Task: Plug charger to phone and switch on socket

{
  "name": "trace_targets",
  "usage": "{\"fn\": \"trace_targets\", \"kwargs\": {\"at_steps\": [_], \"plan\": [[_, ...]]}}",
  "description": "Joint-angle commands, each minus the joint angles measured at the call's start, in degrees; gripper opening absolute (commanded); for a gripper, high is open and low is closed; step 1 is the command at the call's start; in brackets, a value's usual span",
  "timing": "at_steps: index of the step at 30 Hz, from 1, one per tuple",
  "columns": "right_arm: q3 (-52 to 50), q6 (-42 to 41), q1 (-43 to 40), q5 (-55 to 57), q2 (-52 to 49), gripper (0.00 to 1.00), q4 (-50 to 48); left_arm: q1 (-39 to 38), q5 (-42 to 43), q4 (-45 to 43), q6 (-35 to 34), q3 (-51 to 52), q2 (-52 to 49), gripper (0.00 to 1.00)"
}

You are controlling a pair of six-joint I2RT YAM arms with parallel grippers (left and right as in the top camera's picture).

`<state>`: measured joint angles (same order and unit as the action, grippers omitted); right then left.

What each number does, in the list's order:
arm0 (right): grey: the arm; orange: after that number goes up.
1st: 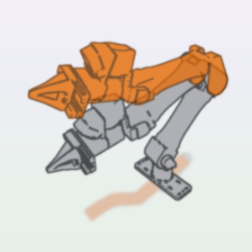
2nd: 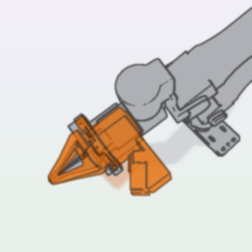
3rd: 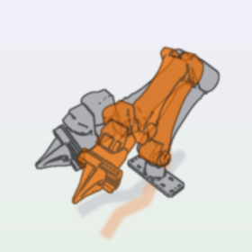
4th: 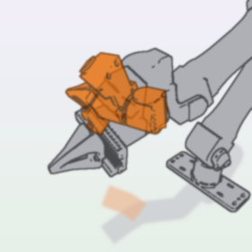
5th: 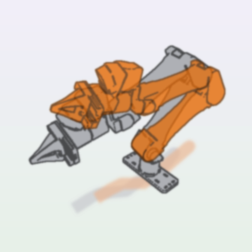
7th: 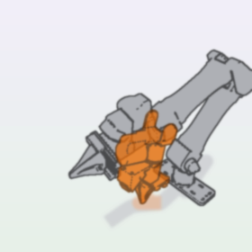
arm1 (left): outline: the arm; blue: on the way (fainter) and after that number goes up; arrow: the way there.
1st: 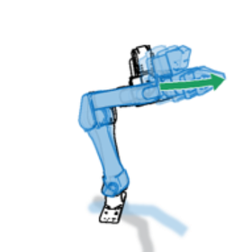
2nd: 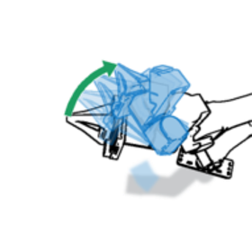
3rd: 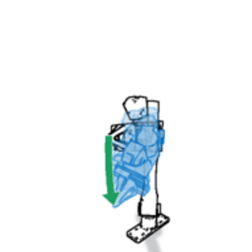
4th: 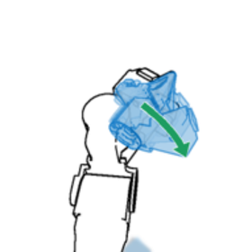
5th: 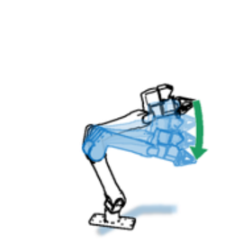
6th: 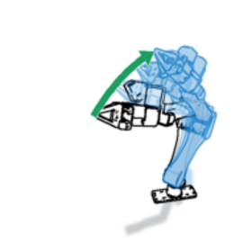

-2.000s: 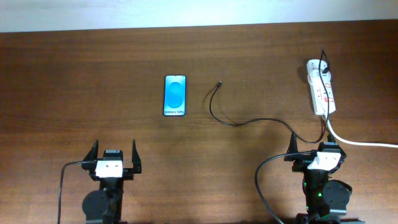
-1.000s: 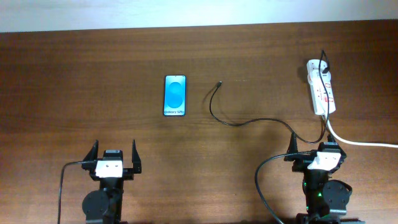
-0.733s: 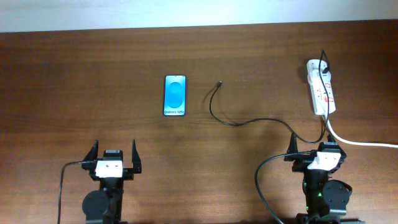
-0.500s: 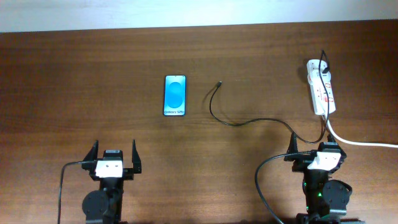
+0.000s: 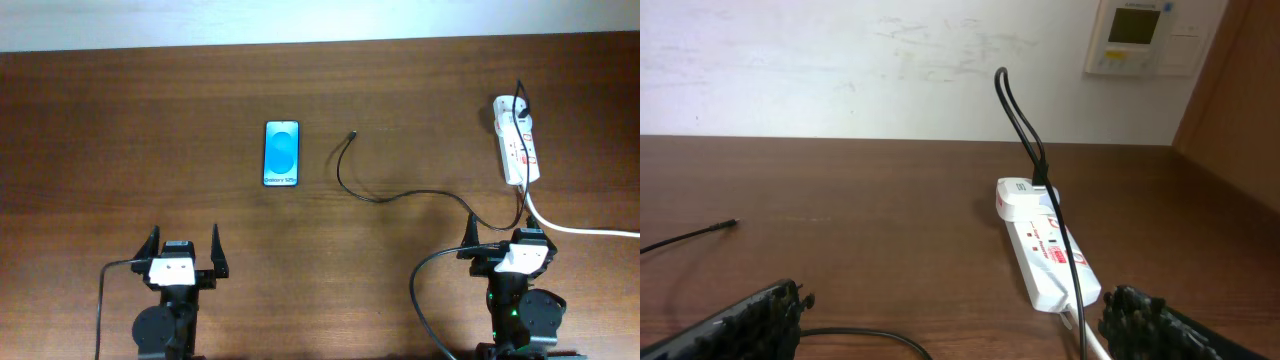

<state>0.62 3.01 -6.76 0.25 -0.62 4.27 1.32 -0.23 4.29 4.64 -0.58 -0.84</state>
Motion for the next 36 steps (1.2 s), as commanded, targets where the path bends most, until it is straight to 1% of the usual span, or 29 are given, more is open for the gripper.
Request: {"fn": "trace_targets", "kwargs": {"at_steps": [1, 4, 7, 11, 14, 17, 19, 20, 23, 27, 29, 31, 34, 36], "plan": [[-0.3, -0.1, 0.4, 0.9, 0.4, 0.98, 0.3, 0.3, 0.9, 0.3, -1.2, 0.0, 0.5, 0.99], [-0.3, -0.1, 0.4, 0.9, 0.4, 0.98, 0.3, 0.3, 1.2, 0.3, -1.2, 0.0, 0.5, 0.99], [-0.3, -0.1, 0.4, 0.9, 0.4, 0.98, 0.3, 0.3, 3.9, 0.6, -1.2, -1.5, 0.1, 0.99], [-0.3, -0.1, 0.4, 0.9, 0.4, 0.98, 0.3, 0.3, 5.6, 1.6, -1.2, -5.9, -4.2, 0.99], [-0.3, -0.1, 0.4, 0.9, 0.4, 0.98, 0.3, 0.3, 6.7, 2.1, -1.2, -11.1, -10.0, 0.99], [-0.3, -0.1, 0.4, 0.9, 0.4, 0.99, 0.3, 0.3, 8.0, 3.3, -1.2, -18.1, -17.9, 0.99], [-0.3, -0.1, 0.4, 0.9, 0.4, 0.98, 0.3, 0.3, 8.0, 5.9, -1.2, -24.7, -25.1, 0.99], [-0.3, -0.1, 0.4, 0.9, 0.4, 0.98, 0.3, 0.3, 8.0, 8.6, -1.2, -29.4, -30.0, 0.99], [-0.3, -0.1, 0.4, 0.9, 0.4, 0.98, 0.3, 0.3, 8.0, 15.1, -1.2, -39.2, -39.7, 0.99], [-0.3, -0.1, 0.4, 0.9, 0.4, 0.98, 0.3, 0.3, 8.1, 31.0, -1.2, -57.5, -56.2, 0.99], [-0.3, -0.1, 0.4, 0.9, 0.4, 0.98, 0.3, 0.3, 10.0, 40.0, -1.2, -67.8, -64.3, 0.99], [-0.3, -0.1, 0.4, 0.9, 0.4, 0.98, 0.3, 0.3, 12.6, 46.6, -1.2, -76.0, -70.4, 0.99], [-0.3, -0.1, 0.4, 0.9, 0.4, 0.98, 0.3, 0.3, 18.1, 48.5, -1.2, -80.6, -74.7, 0.99], [-0.3, -0.1, 0.4, 0.9, 0.4, 0.99, 0.3, 0.3, 18.7, 47.6, -1.2, -80.6, -76.0, 0.99]]}}
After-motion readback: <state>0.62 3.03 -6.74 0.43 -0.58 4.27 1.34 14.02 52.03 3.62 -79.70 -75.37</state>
